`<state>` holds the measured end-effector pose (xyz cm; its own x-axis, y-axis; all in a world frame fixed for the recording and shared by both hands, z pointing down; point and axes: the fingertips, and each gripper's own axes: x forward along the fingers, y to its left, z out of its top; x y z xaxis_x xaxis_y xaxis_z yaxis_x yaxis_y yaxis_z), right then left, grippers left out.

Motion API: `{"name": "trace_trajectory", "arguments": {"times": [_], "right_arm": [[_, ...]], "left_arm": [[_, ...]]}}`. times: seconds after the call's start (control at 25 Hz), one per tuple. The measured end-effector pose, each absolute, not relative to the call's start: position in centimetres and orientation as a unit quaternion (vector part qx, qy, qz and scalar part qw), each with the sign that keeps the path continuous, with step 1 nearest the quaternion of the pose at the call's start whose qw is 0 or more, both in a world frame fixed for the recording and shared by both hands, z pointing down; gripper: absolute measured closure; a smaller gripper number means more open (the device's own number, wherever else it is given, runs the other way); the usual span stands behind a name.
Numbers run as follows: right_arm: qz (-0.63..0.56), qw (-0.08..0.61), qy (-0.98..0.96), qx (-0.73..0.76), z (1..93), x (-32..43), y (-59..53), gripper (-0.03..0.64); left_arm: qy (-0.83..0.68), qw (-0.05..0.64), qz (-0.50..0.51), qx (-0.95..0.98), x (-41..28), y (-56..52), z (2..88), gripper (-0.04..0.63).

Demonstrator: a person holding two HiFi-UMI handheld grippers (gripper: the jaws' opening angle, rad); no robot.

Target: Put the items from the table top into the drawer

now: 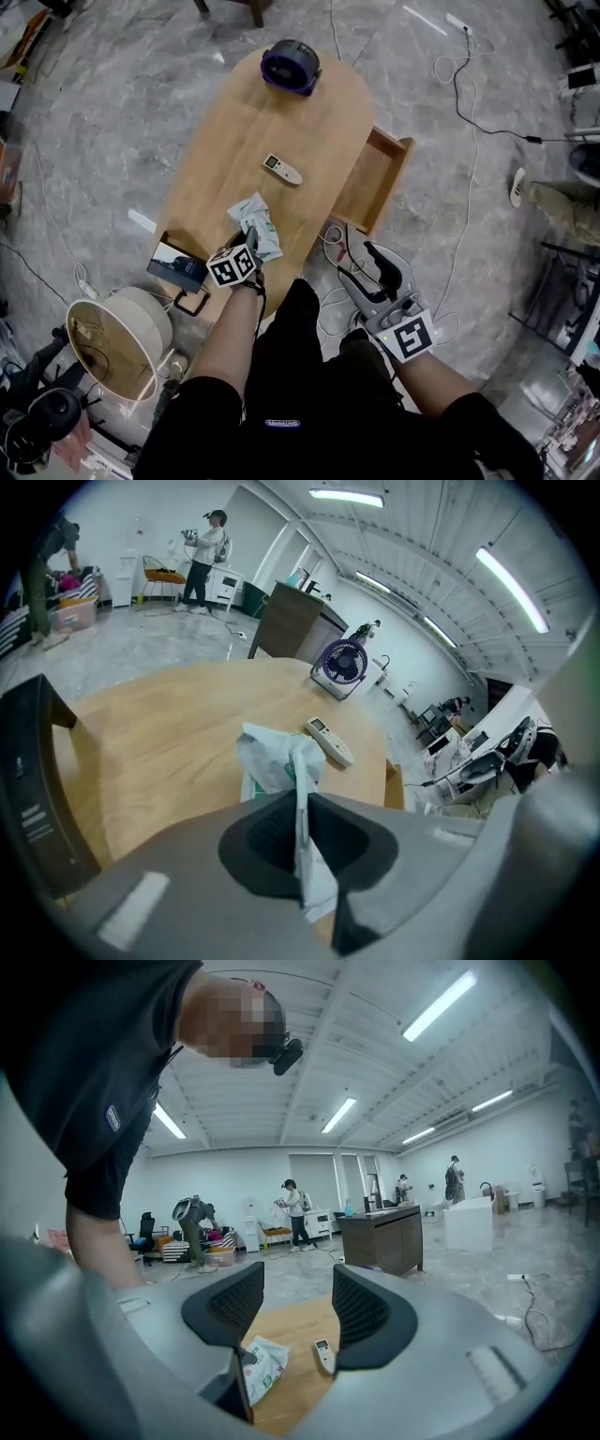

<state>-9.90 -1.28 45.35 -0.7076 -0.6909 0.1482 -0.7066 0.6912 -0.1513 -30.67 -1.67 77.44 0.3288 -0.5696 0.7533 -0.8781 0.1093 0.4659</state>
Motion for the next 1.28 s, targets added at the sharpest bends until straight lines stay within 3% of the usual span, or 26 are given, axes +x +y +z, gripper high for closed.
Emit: {"name": "trace_trajectory", "arguments": {"times": [0.72,1.28], "right_arm": [[0.071,0.047,-0.901,0.426,41.5,-10.3,-4.7,0.38],[0.074,0.032,-0.897,0.434,43.1,-3.0,-7.8,0.38]], "left_arm": [[-0.469,0.475,0.194,0.719,-26.9,-3.0,73.3,0.571],[-0.439,0.448,0.21,0.75,-18.7,-6.4,71.6,0.571]]}}
